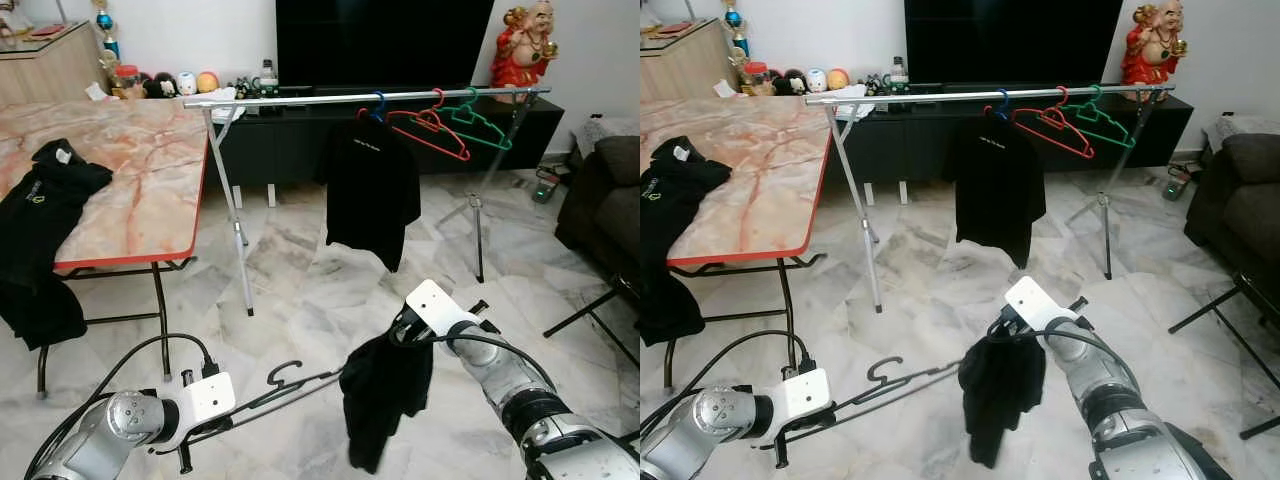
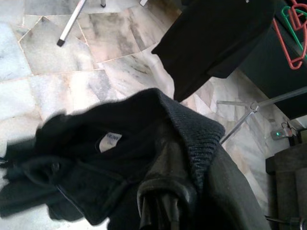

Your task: Hang hanger

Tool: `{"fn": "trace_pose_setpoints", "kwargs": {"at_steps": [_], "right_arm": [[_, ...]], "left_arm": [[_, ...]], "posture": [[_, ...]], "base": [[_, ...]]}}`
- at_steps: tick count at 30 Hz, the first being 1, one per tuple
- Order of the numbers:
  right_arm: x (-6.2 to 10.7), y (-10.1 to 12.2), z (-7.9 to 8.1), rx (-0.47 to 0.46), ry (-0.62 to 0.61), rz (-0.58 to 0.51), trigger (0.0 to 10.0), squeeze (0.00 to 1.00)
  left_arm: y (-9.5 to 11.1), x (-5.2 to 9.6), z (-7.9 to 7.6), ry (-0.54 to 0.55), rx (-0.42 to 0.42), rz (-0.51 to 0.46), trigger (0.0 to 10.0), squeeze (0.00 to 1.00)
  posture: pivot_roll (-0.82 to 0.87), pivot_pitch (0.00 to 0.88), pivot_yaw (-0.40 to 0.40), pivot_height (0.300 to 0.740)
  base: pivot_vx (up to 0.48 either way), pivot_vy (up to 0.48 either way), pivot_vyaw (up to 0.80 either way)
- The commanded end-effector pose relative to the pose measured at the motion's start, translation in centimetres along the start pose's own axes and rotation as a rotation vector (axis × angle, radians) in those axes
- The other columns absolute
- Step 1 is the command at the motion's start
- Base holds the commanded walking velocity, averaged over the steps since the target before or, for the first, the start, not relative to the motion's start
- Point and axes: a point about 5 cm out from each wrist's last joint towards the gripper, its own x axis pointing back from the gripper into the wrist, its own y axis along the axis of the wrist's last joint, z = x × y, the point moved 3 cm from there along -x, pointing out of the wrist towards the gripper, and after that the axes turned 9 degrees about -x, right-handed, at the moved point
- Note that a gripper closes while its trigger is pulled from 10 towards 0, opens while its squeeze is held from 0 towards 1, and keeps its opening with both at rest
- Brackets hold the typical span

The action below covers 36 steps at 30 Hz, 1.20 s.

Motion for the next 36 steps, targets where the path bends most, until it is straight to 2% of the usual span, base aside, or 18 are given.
{"fn": "trace_pose_setpoints", "kwargs": {"at_steps": [1, 25, 27, 29, 30, 32, 33, 36], "right_arm": [[-0.1, 1.4, -0.6, 0.014, -0.007, -0.042, 10.0, 0.0], [-0.1, 1.4, -0.6, 0.014, -0.007, -0.042, 10.0, 0.0], [-0.2, 1.6, -0.3, 0.026, 0.014, -0.044, 10.0, 0.0], [-0.4, 2.9, 3.5, 0.031, 0.204, -0.079, 10.0, 0.0], [-0.4, 2.9, 3.5, 0.031, 0.204, -0.079, 10.0, 0.0], [-0.4, 3.6, 5.4, 0.03, 0.291, -0.097, 10.0, 0.0], [-0.4, 3.8, 5.9, 0.023, 0.293, -0.103, 10.0, 0.0], [-0.5, 4.0, 6.0, 0.006, 0.281, -0.104, 10.0, 0.0]], "left_arm": [[0.3, 0.1, 0.3, -0.001, -0.018, 0.0, 10.0, 0.0], [0.3, 0.1, 0.3, -0.001, -0.018, 0.0, 10.0, 0.0], [0.1, 0.4, 0.2, -0.029, -0.03, 0.027, 10.0, 0.0], [3.5, -0.5, 1.3, 0.04, -0.071, -0.094, 10.0, 0.0], [3.5, -0.5, 1.3, 0.04, -0.071, -0.094, 10.0, 0.0], [5.3, -0.9, 1.6, 0.067, -0.082, -0.162, 10.0, 0.0], [5.6, -1.1, 1.4, 0.063, -0.082, -0.172, 10.0, 0.0], [5.6, -1.3, 1.4, 0.074, -0.079, -0.171, 10.0, 0.0]], "posture": [[0.14, 0.0, -0.011, 0.74], [0.14, 0.0, -0.011, 0.74], [0.14, 0.0, -0.009, 0.74], [0.15, 0.0, -0.021, 0.74], [0.15, 0.0, -0.021, 0.74], [0.15, 0.0, -0.021, 0.74], [0.15, 0.0, -0.023, 0.74], [0.15, 0.0, -0.023, 0.74]], "base": [[0.0, 0.0, 0.0], [0.0, 0.0, 0.0], [0.0, 0.0, 0.0], [0.0, 0.0, 0.0], [0.0, 0.0, 0.0], [0.0, 0.0, 0.0], [0.0, 0.0, 0.0], [0.0, 0.0, 0.0]]}}
